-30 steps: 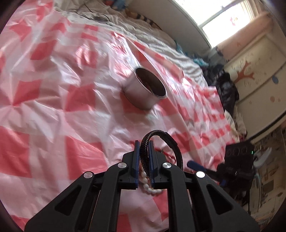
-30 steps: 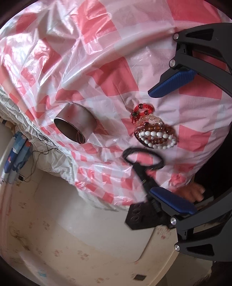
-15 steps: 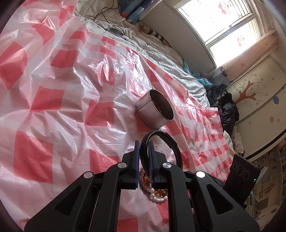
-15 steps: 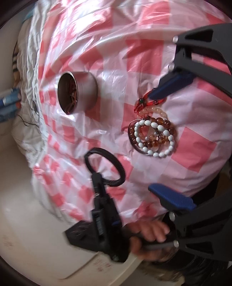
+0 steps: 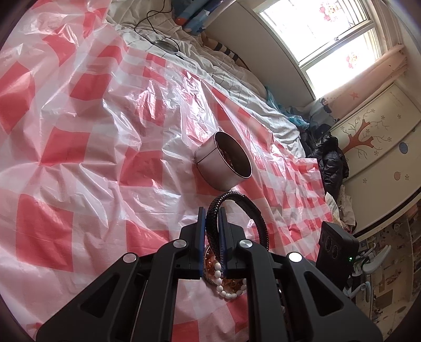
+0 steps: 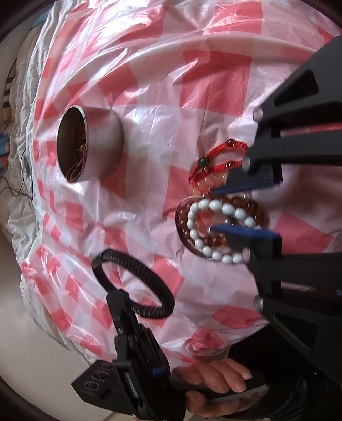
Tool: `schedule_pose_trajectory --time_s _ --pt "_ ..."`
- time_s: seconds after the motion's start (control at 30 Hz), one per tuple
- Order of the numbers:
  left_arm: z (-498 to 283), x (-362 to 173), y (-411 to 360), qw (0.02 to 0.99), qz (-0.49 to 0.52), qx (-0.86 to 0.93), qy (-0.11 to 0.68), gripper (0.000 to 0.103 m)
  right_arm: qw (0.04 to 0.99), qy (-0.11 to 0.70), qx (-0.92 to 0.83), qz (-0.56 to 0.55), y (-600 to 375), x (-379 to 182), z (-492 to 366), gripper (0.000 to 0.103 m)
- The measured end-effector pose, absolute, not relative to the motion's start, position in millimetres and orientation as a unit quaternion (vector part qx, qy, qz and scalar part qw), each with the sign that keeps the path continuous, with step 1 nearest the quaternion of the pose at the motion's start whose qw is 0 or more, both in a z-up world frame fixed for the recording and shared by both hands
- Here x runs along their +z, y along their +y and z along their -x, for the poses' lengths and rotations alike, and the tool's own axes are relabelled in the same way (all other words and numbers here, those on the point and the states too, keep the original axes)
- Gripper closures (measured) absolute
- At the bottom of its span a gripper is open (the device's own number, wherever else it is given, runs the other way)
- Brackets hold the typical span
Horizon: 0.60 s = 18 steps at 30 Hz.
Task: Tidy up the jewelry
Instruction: 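Grasp the white-bead bracelet with the right tool while the left tool holds the black bracelet, then carry both bracelets into the tin and open the left and right tools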
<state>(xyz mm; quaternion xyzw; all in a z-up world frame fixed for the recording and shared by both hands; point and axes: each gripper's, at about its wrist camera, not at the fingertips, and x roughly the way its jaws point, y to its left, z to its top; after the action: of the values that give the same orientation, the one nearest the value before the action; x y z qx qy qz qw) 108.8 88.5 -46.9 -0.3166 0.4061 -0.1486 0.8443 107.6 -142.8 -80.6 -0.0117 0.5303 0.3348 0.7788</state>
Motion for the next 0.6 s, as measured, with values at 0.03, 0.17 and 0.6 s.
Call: schedule_pose_trajectory --time_s 0.03,0.17,0.6 --pt "-109 -47 88 0.844 0.317 -0.148 0.406 0.095 0.779 0.529 0.336 0.007 -144 -81 -108 0.091" --pt "-109 -47 88 0.844 0.319 -0.147 0.405 0.095 0.782 0.518 0.345 -0.046 -157 -73 -108 0.095" --pt "-114 -44 83 0.845 0.322 -0.159 0.396 0.095 0.750 0.463 0.389 -0.269 -223 -46 -111 0.095"
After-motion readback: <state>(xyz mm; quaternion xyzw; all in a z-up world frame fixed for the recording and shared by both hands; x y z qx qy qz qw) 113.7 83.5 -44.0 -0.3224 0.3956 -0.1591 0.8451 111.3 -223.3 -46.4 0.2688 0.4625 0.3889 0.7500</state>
